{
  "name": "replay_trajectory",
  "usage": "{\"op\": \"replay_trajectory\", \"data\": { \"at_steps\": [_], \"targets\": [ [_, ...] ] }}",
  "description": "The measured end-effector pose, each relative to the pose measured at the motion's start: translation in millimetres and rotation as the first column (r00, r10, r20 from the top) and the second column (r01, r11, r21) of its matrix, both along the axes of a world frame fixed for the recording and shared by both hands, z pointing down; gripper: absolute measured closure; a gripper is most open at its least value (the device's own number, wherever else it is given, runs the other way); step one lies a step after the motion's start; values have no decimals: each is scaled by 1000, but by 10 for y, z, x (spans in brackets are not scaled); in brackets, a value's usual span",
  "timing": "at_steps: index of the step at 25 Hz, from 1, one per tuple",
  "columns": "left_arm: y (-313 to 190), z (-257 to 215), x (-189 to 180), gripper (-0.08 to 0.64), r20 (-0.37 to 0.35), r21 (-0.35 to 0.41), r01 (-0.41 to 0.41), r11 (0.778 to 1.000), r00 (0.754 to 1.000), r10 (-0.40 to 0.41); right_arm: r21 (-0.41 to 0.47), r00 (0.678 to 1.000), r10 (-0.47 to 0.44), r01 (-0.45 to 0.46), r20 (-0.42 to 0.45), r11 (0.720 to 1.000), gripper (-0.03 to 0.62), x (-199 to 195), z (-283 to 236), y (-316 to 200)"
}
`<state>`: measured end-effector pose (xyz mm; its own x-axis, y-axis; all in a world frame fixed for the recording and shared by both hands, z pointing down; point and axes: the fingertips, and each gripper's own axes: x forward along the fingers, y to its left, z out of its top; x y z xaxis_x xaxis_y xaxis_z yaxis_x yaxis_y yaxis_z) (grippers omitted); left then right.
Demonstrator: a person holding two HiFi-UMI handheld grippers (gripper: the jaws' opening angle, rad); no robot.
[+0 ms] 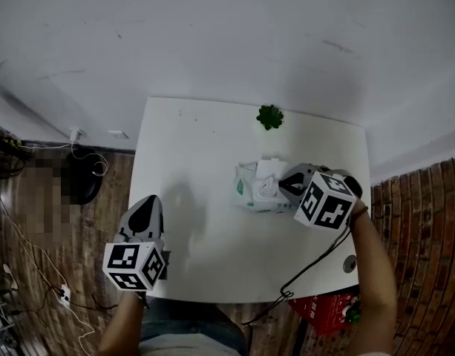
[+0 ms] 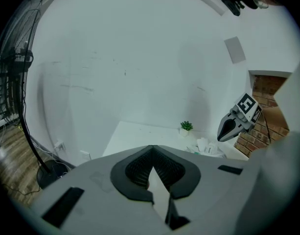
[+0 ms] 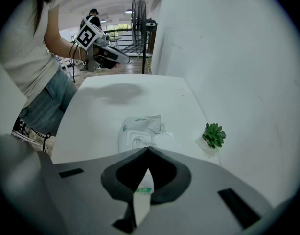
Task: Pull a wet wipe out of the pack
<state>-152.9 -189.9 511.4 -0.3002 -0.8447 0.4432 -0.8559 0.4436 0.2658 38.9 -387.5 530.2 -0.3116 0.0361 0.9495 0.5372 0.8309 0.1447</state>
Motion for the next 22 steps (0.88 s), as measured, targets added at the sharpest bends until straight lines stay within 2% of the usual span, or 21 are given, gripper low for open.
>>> {"op": "replay_trajectory", "data": {
  "at_steps": [22],
  "targets": [
    [184, -311, -33, 560, 16, 56, 2, 998, 1000, -3, 107, 996, 63, -69, 57, 992, 591, 12, -426, -37]
  ]
}}
